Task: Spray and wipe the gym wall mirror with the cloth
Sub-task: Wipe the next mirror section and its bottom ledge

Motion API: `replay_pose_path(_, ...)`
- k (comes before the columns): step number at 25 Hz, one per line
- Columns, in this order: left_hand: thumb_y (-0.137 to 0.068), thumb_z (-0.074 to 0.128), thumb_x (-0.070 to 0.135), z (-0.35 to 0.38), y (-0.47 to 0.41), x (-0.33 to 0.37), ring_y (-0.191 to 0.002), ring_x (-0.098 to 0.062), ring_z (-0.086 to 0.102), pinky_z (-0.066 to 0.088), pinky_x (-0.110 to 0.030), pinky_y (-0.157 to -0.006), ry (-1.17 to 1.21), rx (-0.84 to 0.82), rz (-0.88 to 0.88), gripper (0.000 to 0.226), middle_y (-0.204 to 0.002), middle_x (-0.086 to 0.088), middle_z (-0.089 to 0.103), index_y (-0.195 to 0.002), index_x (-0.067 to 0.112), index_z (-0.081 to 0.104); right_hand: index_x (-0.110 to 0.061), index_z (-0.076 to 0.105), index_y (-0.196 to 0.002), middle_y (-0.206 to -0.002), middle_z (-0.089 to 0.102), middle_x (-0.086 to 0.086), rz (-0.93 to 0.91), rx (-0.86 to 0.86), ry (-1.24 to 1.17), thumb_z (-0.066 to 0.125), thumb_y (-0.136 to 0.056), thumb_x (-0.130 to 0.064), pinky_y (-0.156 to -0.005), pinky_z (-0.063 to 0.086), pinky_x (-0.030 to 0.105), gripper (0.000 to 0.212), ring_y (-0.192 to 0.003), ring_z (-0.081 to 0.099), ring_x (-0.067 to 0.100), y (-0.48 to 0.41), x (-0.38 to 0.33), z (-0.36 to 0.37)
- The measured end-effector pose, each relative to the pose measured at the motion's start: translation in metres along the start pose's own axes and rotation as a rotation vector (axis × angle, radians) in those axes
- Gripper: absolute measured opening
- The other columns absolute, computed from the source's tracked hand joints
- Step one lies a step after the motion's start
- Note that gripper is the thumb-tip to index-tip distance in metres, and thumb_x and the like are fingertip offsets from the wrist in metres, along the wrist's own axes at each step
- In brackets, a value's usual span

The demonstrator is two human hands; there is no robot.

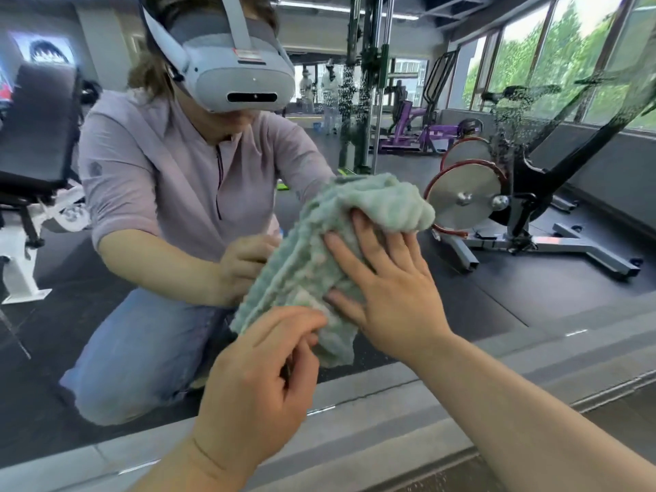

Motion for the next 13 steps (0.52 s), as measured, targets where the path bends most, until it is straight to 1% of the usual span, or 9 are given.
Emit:
replay_pose_path(1, -0.089, 0.046, 0.017, 0.006, 0.002, -0.005, -0.097, -0.002, 0.063, 0.053, -0.027, -0.080, 0.021, -0.027, -0.049, 0.033, -0.116, 0.007, 0.062, -0.116, 0.015, 0.065, -0.033, 0.019, -0.150, -0.156, 0.007, -0.013, 0.015, 0.004, 0.015, 0.040, -0.090, -0.062, -0.119, 0.000, 0.038, 0.070, -0.141, 0.022, 0.031, 0.005, 0.005, -0.001)
replay_pose_path(2, -0.090, 0.044, 0.020, 0.012, -0.001, -0.007, -0.105, -0.005, 0.063, 0.054, -0.031, -0.083, 0.041, -0.046, -0.086, 0.040, -0.127, 0.006, 0.057, -0.128, 0.018, 0.057, -0.032, 0.019, -0.151, -0.154, 0.006, -0.016, 0.050, 0.017, 0.021, 0.041, -0.087, -0.064, -0.118, 0.003, 0.037, 0.074, -0.141, 0.021, 0.029, 0.002, 0.010, -0.005)
replay_pose_path(3, -0.092, 0.044, 0.022, 0.016, -0.008, -0.005, -0.110, -0.010, 0.061, 0.053, -0.033, -0.088, 0.052, -0.045, -0.100, 0.045, -0.135, 0.003, 0.052, -0.136, 0.018, 0.051, -0.032, 0.018, -0.151, -0.154, 0.005, -0.017, 0.087, 0.033, 0.028, 0.041, -0.084, -0.066, -0.115, 0.007, 0.036, 0.079, -0.141, 0.017, 0.028, -0.006, 0.012, -0.013)
replay_pose_path(5, -0.093, 0.045, 0.023, 0.014, -0.039, 0.009, -0.117, -0.016, 0.056, 0.043, -0.028, -0.102, -0.022, 0.032, -0.071, 0.046, -0.139, -0.004, 0.050, -0.136, 0.011, 0.052, -0.036, 0.012, -0.153, -0.155, 0.000, -0.016, 0.158, 0.054, 0.017, 0.042, -0.081, -0.067, -0.107, 0.014, 0.035, 0.084, -0.144, 0.007, 0.021, -0.035, 0.015, -0.035)
replay_pose_path(6, -0.092, 0.047, 0.023, 0.009, -0.055, 0.015, -0.118, -0.019, 0.052, 0.038, -0.027, -0.106, -0.098, 0.076, -0.056, 0.045, -0.139, -0.005, 0.051, -0.133, 0.008, 0.056, -0.038, 0.005, -0.153, -0.154, -0.006, -0.017, 0.195, 0.036, -0.022, 0.043, -0.081, -0.066, -0.107, 0.013, 0.034, 0.086, -0.144, -0.002, 0.016, -0.050, 0.017, -0.043)
replay_pose_path(8, -0.091, 0.049, 0.026, -0.002, -0.081, 0.022, -0.114, -0.024, 0.048, 0.038, -0.036, -0.101, -0.308, 0.134, -0.019, 0.045, -0.141, -0.004, 0.051, -0.130, 0.006, 0.058, -0.042, -0.003, -0.152, -0.151, -0.018, -0.021, 0.235, 0.000, -0.096, 0.046, -0.083, -0.062, -0.109, 0.008, 0.032, 0.087, -0.138, -0.015, 0.006, -0.069, 0.019, -0.054)
replay_pose_path(9, -0.091, 0.049, 0.029, -0.005, -0.085, 0.022, -0.114, -0.024, 0.046, 0.039, -0.041, -0.096, -0.444, 0.133, 0.002, 0.048, -0.143, -0.003, 0.050, -0.133, 0.006, 0.056, -0.041, -0.003, -0.152, -0.152, -0.018, -0.021, 0.233, -0.004, -0.110, 0.045, -0.084, -0.061, -0.109, 0.005, 0.030, 0.085, -0.137, -0.017, 0.004, -0.069, 0.017, -0.057)
replay_pose_path(11, -0.093, 0.047, 0.035, -0.007, -0.080, 0.020, -0.122, -0.024, 0.041, 0.034, -0.045, -0.094, -0.687, 0.097, 0.060, 0.056, -0.149, -0.002, 0.043, -0.141, 0.007, 0.047, -0.036, 0.005, -0.154, -0.156, -0.005, -0.018, 0.208, 0.015, -0.117, 0.037, -0.090, -0.057, -0.109, 0.005, 0.027, 0.074, -0.141, -0.010, 0.003, -0.054, 0.014, -0.057)
replay_pose_path(13, -0.096, 0.045, 0.035, -0.015, -0.085, 0.016, -0.128, -0.023, 0.035, 0.029, -0.047, -0.098, -0.816, 0.098, 0.108, 0.057, -0.155, -0.002, 0.034, -0.147, 0.012, 0.037, -0.034, 0.015, -0.153, -0.156, 0.008, -0.018, 0.204, 0.036, -0.083, 0.034, -0.096, -0.049, -0.108, 0.013, 0.030, 0.062, -0.145, 0.006, 0.009, -0.045, 0.021, -0.062)
Point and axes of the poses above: each hand's wrist, its own y-axis away from the middle knuckle, its own z-axis out of the palm, x = y × z, the point moved 9 cm from there along -y, towards the middle knuckle
